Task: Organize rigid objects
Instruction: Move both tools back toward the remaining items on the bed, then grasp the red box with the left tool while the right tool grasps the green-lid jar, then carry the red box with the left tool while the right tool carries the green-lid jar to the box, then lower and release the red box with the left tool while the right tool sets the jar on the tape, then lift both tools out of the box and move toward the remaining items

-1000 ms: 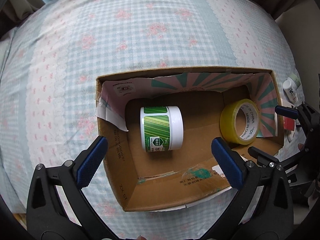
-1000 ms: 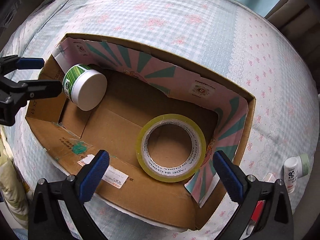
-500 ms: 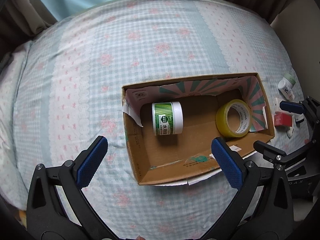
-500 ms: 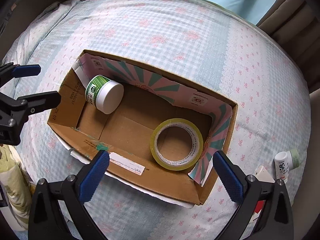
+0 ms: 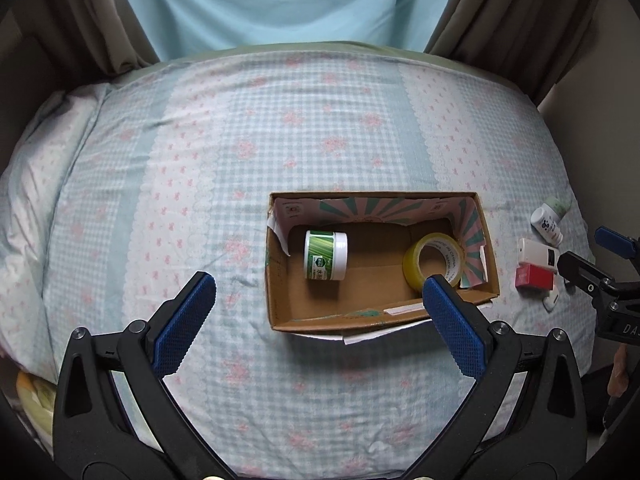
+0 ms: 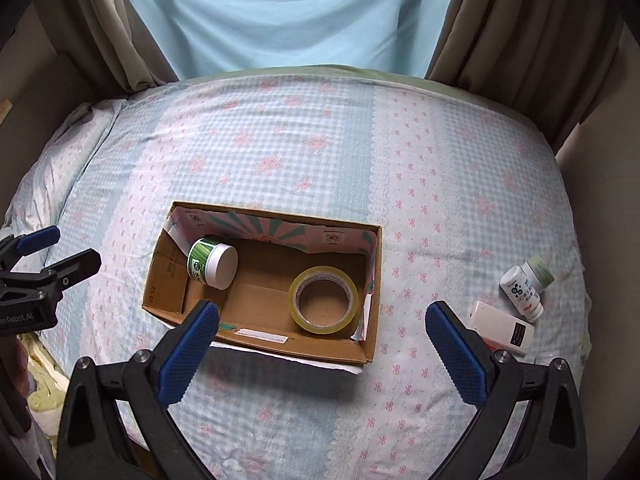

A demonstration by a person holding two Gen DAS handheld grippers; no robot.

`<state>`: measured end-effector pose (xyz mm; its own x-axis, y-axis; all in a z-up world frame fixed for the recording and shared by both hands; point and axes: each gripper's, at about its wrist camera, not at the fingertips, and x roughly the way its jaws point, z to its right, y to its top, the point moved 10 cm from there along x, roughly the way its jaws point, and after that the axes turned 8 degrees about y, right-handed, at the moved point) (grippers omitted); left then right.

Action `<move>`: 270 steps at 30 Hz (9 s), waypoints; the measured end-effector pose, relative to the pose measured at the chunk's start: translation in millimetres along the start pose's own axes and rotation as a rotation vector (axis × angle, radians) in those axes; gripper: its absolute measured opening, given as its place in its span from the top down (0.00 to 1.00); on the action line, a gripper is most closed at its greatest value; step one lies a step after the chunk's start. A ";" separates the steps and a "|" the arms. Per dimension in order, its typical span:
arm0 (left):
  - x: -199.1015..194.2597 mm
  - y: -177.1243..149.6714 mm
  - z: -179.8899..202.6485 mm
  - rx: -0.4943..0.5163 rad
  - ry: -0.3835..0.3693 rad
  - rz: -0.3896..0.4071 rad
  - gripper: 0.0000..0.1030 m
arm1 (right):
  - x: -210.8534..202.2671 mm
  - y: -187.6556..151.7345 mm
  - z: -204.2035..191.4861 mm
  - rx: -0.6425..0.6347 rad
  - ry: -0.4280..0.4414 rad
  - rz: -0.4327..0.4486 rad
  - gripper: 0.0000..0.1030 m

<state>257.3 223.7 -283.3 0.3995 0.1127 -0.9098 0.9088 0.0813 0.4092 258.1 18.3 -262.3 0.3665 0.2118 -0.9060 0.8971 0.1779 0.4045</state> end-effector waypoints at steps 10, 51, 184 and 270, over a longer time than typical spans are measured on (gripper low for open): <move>-57.8 -31.0 90.4 0.029 -0.094 0.029 0.00 | -74.9 -33.4 84.8 0.131 -0.051 0.069 0.00; 75.6 -115.4 490.6 1.163 -0.219 -0.095 0.00 | -16.8 -37.5 417.9 0.505 0.080 0.063 0.00; 156.0 -24.1 58.0 0.438 -0.315 -0.099 0.00 | 162.8 -24.9 3.3 0.123 0.044 -0.192 0.00; 82.9 -75.3 521.9 1.152 -0.212 -0.135 0.00 | -26.1 -171.3 417.8 0.436 -0.100 -0.234 0.00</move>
<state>284.6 -289.9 -426.0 0.2051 -0.0038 -0.9787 0.4743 -0.8743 0.1028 198.0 -419.3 -360.1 0.1463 0.1178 -0.9822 0.9699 -0.2126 0.1190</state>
